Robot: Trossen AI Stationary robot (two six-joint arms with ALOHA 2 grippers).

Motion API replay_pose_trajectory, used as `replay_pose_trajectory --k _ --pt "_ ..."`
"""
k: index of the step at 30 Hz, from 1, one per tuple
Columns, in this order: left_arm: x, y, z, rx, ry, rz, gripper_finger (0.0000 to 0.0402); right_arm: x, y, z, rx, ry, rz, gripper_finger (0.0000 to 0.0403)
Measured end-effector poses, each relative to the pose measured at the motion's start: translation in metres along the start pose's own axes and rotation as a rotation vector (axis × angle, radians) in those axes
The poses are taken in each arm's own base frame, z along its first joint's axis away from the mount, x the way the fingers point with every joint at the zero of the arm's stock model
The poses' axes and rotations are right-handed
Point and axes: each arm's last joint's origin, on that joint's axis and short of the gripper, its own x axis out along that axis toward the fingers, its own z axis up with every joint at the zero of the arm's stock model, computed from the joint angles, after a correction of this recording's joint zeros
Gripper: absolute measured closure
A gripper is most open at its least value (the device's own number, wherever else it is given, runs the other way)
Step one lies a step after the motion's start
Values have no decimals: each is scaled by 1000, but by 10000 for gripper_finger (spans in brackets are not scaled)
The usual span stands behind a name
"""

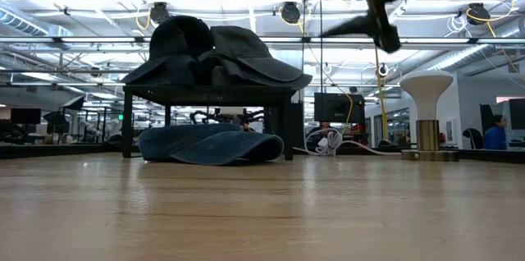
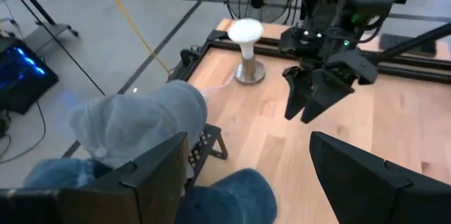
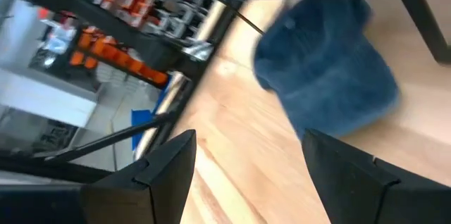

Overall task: Pick & Place hat
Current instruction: Stack the dark blue cap on top of the other dark blue cap on the shelf

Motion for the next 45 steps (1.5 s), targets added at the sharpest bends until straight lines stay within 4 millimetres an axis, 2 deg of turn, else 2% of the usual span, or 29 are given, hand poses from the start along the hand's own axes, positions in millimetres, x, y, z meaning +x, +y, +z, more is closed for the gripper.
replay_pose_trajectory --k 11,19,26,38,45 --pt "-8 4 -55 -103 -102 -83 101 36 -27 -29 164 27 -172 151" --pt "-19 11 -86 -167 -159 -118 101 61 -41 -43 247 -4 -215 151" --pt "-36 23 -97 -213 -189 -174 101 84 -58 -43 278 -34 -272 151" --pt "-58 38 -100 -208 -236 -241 101 132 -61 -42 313 0 -282 151" --pt "-64 39 -102 -182 -243 -272 101 147 -64 -49 353 21 -323 151"
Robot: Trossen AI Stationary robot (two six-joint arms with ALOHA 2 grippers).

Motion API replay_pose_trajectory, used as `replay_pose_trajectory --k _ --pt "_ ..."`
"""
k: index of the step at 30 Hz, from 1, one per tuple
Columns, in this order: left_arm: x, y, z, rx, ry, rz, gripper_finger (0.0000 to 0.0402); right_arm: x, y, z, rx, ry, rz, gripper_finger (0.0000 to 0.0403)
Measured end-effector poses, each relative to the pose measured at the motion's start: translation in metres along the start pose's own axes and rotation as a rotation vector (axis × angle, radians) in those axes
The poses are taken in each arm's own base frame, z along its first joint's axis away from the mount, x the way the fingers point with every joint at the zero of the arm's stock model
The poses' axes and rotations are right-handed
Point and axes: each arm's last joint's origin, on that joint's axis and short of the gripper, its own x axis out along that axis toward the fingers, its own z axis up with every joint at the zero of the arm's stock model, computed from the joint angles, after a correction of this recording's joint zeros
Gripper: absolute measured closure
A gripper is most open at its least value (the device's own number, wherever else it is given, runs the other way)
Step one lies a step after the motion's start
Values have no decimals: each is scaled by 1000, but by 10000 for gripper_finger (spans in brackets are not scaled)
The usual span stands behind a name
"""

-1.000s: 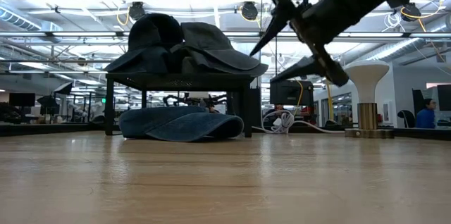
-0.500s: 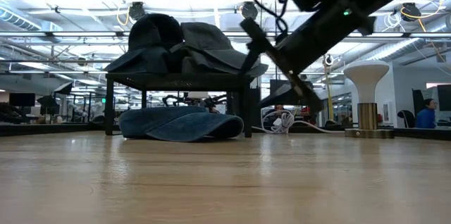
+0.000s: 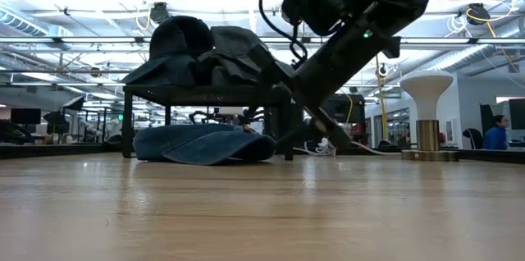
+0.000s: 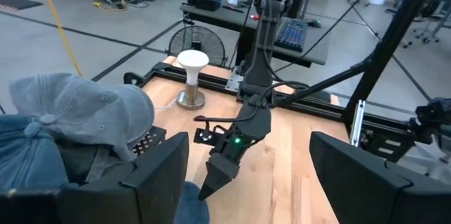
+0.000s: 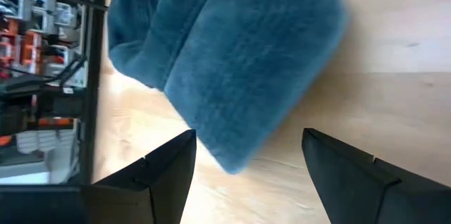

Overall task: Pick & Place hat
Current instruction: Stack the dark blue cap on top of the other dark blue cap on the shelf

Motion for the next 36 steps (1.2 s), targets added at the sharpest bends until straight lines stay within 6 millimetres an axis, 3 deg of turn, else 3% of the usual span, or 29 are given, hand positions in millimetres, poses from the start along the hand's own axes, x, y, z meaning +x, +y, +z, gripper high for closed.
replay_pose_trajectory --k 16,20,27,33,36 --pt "-1 -1 0 37 4 -15 101 8 3 17 12 -90 25 164" --pt "-1 -1 -1 43 9 -13 101 11 1 19 7 -97 11 220" --pt "-1 0 -2 40 16 1 101 9 3 16 10 -94 30 381" --pt "0 0 -2 -34 16 3 101 2 6 1 8 -15 46 394" --pt "0 1 -2 -46 13 13 101 -13 12 -12 -6 83 64 395"
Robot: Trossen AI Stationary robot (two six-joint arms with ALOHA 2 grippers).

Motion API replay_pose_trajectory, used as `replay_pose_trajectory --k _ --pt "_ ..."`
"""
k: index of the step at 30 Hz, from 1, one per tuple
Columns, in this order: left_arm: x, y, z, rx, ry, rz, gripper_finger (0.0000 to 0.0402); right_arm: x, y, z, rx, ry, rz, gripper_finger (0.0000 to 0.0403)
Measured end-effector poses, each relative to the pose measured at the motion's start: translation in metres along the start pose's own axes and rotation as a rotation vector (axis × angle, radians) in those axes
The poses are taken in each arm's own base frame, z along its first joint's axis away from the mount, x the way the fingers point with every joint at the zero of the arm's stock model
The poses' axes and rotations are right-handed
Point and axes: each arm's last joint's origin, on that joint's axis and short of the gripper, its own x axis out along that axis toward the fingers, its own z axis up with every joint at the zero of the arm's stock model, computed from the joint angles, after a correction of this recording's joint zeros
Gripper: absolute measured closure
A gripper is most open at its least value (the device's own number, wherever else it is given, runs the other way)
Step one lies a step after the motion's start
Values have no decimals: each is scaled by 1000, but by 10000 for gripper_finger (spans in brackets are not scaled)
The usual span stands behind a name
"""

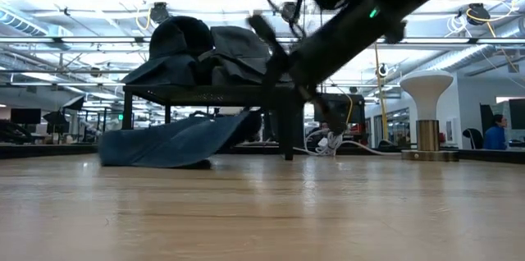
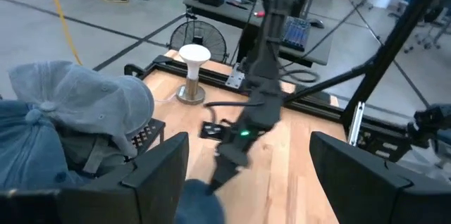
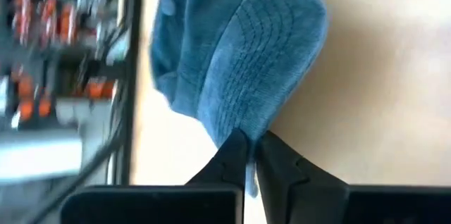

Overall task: Pick & Place hat
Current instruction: Stack the dark blue cap on top of the other dark blue cap on the shelf

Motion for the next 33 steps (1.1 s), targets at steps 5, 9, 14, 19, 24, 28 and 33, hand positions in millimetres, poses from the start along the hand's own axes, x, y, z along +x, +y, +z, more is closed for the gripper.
replay_pose_trajectory --k 5,9,14,19,24,28,33 --pt "2 2 1 -108 1 10 101 -34 16 -22 -115 100 35 400" --pt "3 3 1 -184 3 14 101 -75 34 -26 -241 131 94 401" --pt "5 4 2 -280 -7 23 101 -133 60 -17 -385 109 242 402" --pt "6 4 8 -340 -52 15 101 -188 77 2 -474 26 387 402" --pt "7 4 15 -371 -112 10 101 -234 84 26 -556 -120 485 402" --pt "8 6 19 -351 -150 32 101 -263 85 43 -622 -260 517 402" --pt "13 7 23 -255 -203 112 101 -291 82 61 -681 -421 509 402"
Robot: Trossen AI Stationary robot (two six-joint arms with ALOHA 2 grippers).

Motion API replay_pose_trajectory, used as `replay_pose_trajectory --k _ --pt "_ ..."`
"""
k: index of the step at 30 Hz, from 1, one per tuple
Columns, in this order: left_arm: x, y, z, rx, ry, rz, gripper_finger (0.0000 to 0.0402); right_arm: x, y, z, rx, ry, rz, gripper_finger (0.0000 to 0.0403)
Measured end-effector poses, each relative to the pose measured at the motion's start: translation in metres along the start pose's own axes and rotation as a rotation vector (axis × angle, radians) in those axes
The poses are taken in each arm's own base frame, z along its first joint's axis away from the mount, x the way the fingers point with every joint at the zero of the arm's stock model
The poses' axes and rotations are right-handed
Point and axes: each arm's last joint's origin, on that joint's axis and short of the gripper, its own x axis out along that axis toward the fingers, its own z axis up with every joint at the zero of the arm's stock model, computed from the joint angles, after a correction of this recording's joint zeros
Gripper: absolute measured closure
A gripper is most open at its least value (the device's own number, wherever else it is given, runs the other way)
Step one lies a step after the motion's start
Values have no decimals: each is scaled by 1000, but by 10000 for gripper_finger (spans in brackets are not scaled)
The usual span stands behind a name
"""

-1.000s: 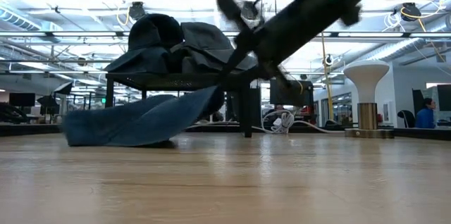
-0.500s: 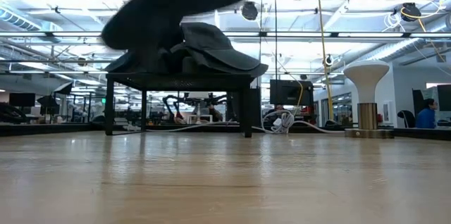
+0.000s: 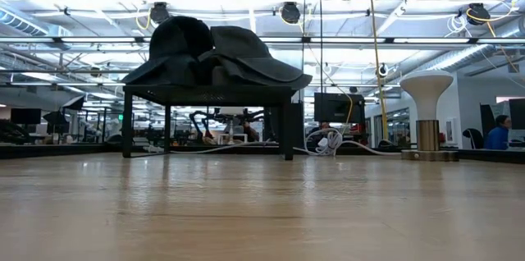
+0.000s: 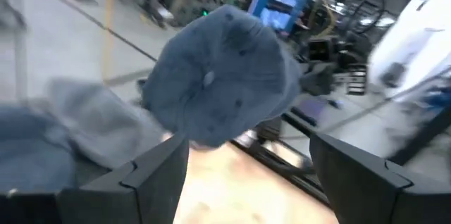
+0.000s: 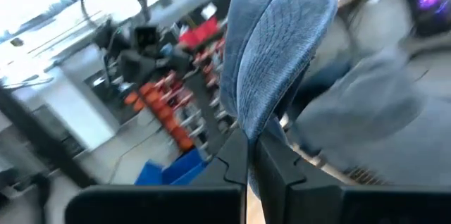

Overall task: Pick & Place hat
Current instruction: Stack the dark blue cap on top of the other dark blue cap on the shelf

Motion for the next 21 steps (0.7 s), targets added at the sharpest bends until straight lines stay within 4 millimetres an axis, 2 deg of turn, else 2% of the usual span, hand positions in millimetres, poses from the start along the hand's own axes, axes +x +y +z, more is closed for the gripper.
replay_pose_trajectory --k 5,10,15,21 --pt "11 -5 3 178 -96 118 101 -12 -2 18 -134 -124 -62 402" --pt "28 -15 6 339 -190 273 101 -11 0 27 -290 -198 -56 402" --pt "49 -27 10 504 -254 402 101 -6 5 27 -402 -230 -58 402" --pt "75 -39 8 629 -298 428 101 5 10 19 -499 -230 -40 402"
